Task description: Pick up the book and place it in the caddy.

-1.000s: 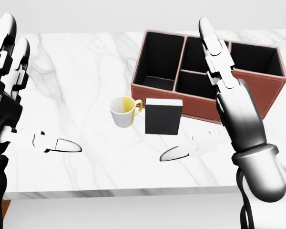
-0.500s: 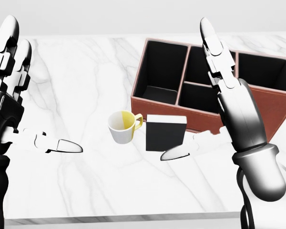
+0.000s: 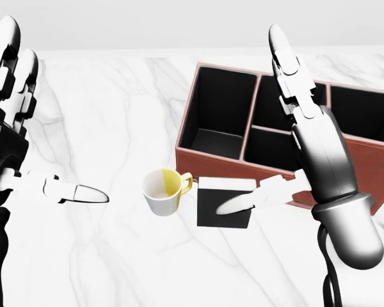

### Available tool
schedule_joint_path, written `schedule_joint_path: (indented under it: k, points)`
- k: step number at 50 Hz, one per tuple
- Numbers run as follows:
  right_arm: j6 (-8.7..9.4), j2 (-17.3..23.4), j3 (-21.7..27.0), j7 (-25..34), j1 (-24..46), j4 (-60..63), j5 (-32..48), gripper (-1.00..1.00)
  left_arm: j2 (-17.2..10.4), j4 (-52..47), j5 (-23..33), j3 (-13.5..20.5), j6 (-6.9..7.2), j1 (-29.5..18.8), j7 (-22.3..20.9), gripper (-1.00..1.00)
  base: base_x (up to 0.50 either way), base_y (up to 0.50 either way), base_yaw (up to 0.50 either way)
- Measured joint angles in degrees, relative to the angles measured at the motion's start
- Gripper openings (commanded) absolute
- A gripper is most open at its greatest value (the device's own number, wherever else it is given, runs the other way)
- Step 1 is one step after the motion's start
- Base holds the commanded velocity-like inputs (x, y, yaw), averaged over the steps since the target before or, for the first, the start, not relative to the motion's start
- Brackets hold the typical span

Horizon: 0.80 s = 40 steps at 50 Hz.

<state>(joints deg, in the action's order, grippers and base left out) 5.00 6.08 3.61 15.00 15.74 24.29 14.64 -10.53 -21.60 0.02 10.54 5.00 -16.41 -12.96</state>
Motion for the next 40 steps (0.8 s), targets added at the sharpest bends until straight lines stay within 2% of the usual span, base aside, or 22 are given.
schedule_joint_path:
  k: [40]
  points:
    - [0.0,0.0,0.1,0.2,-0.6,-0.2,0.1,1.0,-0.1,0.1,-0.8,0.1,0.0,-0.3,0.6,1.0,0.19,0.0,0.0]
